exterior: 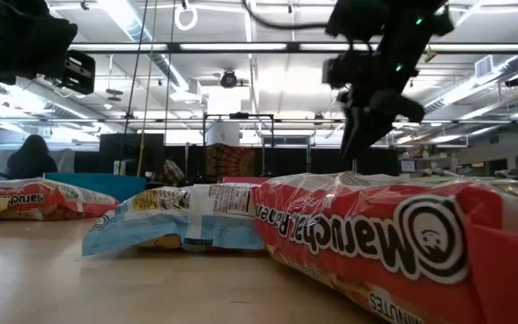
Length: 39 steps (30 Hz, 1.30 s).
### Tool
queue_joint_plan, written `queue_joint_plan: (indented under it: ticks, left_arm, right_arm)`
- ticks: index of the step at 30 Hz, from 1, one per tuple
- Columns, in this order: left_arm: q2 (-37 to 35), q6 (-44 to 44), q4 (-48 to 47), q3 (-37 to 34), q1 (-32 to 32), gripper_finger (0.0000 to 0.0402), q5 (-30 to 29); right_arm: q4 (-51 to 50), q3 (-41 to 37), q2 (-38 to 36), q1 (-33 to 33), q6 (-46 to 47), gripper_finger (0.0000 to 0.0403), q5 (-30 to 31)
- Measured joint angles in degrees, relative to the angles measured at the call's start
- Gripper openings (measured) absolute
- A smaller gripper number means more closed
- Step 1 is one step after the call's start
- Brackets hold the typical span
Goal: Sort Maruchan noodles
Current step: Put the yellow noodle pack into the red bin
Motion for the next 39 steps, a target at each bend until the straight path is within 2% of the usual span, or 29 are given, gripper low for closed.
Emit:
queue_joint_plan:
  ticks: [5, 9, 11, 14, 16, 22, 26, 30, 35, 39]
  left_arm:
    - [0.00, 0.00, 0.00, 0.00, 0.00, 0.0032, 0.00]
    - [0.00, 0.00, -0.02, 0.01, 0.00, 0.0032, -0.01]
    - [0.00, 0.00, -0.01, 0.00, 0.00, 0.0032, -0.02]
    - [0.00, 0.00, -0.02, 0.01, 0.00, 0.0032, 0.00]
    - [0.00, -0.01, -0.02, 0.01, 0.00, 0.0032, -0.01]
    - [0.00, 0.00, -0.02, 0.02, 0.00, 0.0032, -0.01]
    - [0.00, -0.02, -0.02, 0.00, 0.00, 0.0032, -0.02]
    - [0.00, 0.00, -0.02, 0.00, 0.00, 0.0032, -0.01]
    - [0.00, -0.01, -0.02, 0.02, 0.00, 0.0032, -0.02]
    - [0.00, -0.01, -0.02, 0.00, 0.00, 0.0032, -0.01]
  right_arm:
    - [-3.14, -0.92, -2.78, 5.00, 0.19, 0.0152, 1.44]
    - [1.42, -5.93, -2.80, 7.85, 0.04, 0.0177, 1.58]
    - [4.44, -8.78, -2.78, 8.58, 0.02, 0.0186, 4.34]
    - [5.80, -11.16, -2.78, 8.94, -0.17, 0.0192, 12.79]
    - [6.64, -12.26, -2.78, 8.87, -1.19, 0.0192, 15.15]
    - [13.31, -15.25, -2.78, 9.22, -3.48, 0.0191, 10.59]
    - [22.43, -18.60, -2.78, 9.68, -8.66, 0.0190, 14.42]
    - [27.75, -21.19, -2.78, 9.71, -14.28, 0.0192, 15.03]
    - [27.69, -21.94, -2.78, 10.58, -16.02, 0.0202, 16.95]
    - [27.68, -21.94, -2.78, 12.32, -18.27, 0.0231, 20.72]
